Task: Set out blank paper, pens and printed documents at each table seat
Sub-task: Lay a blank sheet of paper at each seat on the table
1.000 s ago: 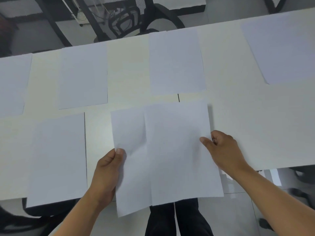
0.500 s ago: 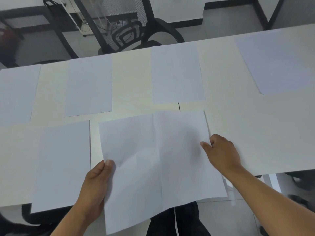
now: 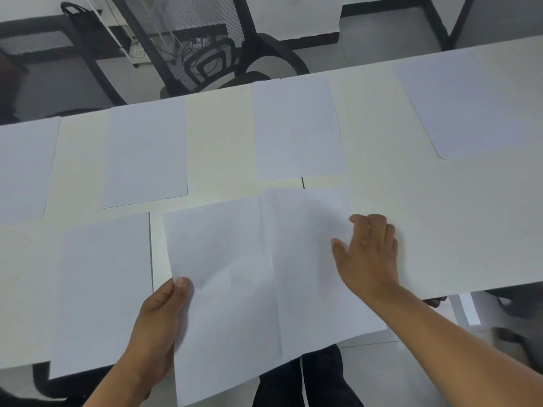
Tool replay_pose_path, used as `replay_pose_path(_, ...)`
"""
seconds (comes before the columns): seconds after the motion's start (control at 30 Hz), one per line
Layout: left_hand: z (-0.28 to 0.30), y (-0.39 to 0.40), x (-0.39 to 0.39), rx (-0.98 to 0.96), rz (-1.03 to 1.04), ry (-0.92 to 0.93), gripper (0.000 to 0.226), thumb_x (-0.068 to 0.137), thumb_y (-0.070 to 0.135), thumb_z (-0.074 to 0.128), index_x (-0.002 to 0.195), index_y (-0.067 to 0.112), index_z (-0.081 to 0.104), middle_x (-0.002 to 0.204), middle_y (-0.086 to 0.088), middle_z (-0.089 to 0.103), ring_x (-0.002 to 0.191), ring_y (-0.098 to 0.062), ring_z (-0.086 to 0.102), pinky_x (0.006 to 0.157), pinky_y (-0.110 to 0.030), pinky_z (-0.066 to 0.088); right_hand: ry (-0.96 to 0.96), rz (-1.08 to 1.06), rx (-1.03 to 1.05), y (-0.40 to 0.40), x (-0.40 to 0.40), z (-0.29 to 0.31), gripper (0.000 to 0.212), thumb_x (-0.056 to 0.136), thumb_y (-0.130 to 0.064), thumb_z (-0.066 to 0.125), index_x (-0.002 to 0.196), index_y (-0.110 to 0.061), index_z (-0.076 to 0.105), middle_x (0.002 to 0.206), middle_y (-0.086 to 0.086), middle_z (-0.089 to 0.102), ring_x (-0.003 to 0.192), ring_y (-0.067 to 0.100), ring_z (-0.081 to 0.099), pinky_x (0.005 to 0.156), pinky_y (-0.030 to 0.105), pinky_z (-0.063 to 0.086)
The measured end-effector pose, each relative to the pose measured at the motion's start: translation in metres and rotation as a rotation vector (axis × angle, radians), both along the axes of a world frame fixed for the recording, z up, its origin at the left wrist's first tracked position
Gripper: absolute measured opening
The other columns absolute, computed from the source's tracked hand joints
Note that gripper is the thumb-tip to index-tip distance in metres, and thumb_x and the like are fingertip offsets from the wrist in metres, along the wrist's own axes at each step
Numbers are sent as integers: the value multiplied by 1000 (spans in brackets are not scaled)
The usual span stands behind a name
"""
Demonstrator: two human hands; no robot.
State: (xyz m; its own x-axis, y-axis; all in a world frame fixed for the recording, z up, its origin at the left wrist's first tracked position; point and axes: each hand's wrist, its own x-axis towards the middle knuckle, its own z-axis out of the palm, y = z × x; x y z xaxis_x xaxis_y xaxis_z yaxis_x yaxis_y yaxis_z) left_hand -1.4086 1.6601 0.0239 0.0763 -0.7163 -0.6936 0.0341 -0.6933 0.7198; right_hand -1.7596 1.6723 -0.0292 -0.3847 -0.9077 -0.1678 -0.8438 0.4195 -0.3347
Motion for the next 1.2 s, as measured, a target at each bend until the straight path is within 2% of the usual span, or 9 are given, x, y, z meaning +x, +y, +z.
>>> replay_pose_path(0.07,0,-1,0,8,3,-3,50,108,44,65,117,-5,62,108,-10,70,104,-29,68,116,-63,45,-73,222,45,4,7,-1,65,102,-47,62,157,-19,42,159,11,31,146,35,33,119,50,36)
replay_pose_path(0.13,-2,0,1,16,0,-13,46,110,40,62,116,-6,62,106,-11,71,102,-30,69,115,-62,47,-102,391,159,8,14,-3,70,107,-59,46,168,-33,24,174,5,10,162,30,8,132,47,14)
replay_pose_path(0.27,-3,0,1,23,-4,-17,52,107,43,67,116,-7,59,106,-9,69,102,-28,68,113,-60,48,-20,429,249,11,23,-15,71,109,-61,35,171,-37,12,179,6,-10,165,31,-15,133,46,-10)
replay_pose_path(0.33,-2,0,2,20,11,-23,49,109,39,64,116,-8,59,106,-9,70,101,-27,68,112,-56,50,9,421,244,9,25,-18,72,109,-59,38,172,-35,13,179,8,-10,165,33,-15,133,48,-9)
replay_pose_path(0.57,13,-3,1,52,-33,-58,39,112,37,59,116,0,72,123,-19,79,119,-41,74,115,-65,49,38,429,267,4,24,-17,78,107,-63,40,172,-33,10,180,10,-11,165,35,-16,133,49,-8)
replay_pose_path(0.7,26,-5,-5,49,-75,-60,36,113,32,55,99,12,81,103,-8,84,92,-23,81,81,-38,62,45,429,340,3,27,-15,99,91,-83,29,172,-33,2,178,11,-17,164,37,-21,133,53,-8)
replay_pose_path(0.83,28,-10,-5,20,-110,-36,45,113,28,54,77,21,80,88,1,79,79,-9,77,77,-29,61,75,444,354,3,28,-17,108,83,-86,22,173,-28,10,178,17,-7,165,44,-10,133,58,0)
replay_pose_path(0.93,32,-11,-11,23,-152,5,60,114,23,51,59,27,73,69,13,67,62,0,66,60,-12,54,32,437,330,4,29,-18,107,83,-85,25,172,-25,20,178,19,3,165,46,-3,133,59,4)
replay_pose_path(1.2,38,-10,-20,11,-191,5,65,115,20,49,52,26,65,62,15,60,56,2,60,56,-9,50,22,437,338,0,28,-3,113,77,-81,8,173,-22,7,178,13,-8,165,40,-14,134,53,-5)
